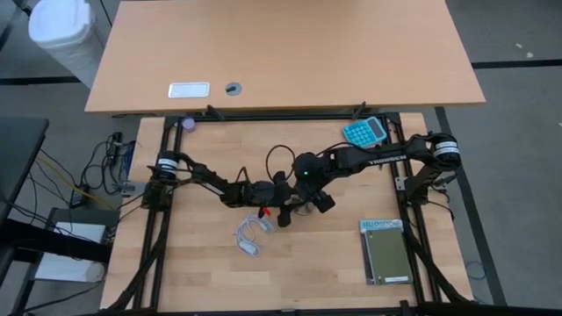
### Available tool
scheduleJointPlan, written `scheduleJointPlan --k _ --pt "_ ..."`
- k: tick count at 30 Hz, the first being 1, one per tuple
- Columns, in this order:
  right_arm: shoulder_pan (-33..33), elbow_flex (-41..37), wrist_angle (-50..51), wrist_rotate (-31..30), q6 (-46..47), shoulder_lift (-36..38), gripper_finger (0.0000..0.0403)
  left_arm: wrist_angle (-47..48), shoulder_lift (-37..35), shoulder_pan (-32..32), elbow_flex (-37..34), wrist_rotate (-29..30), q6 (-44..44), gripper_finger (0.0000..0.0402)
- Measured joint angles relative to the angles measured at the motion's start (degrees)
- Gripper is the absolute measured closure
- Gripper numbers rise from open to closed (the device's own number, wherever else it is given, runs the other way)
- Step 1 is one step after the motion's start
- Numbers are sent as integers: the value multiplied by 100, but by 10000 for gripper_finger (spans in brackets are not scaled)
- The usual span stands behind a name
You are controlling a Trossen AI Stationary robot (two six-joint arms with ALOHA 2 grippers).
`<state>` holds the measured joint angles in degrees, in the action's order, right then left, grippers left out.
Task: Screw lightbulb
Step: Insert the lightbulb into the socket
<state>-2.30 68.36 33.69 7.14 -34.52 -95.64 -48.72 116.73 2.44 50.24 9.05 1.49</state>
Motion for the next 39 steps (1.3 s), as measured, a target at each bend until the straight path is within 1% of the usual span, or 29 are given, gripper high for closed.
scheduleJointPlan --k 3,5,15,22,29,39 --pt "2 0 30 -18 38 2 132 31 0 2 0 11 -23 234" --pt "0 7 98 -23 42 2 132 41 0 2 0 15 35 237" --pt "79 89 265 -90 47 20 133 43 -2 -1 0 62 155 228" --pt "216 101 258 -276 46 20 140 45 -2 -2 0 71 198 228" --pt "242 103 306 -151 398 22 133 32 -2 -6 -7 88 216 228" --pt "242 103 282 -109 730 22 137 23 -2 -9 -9 137 209 227"
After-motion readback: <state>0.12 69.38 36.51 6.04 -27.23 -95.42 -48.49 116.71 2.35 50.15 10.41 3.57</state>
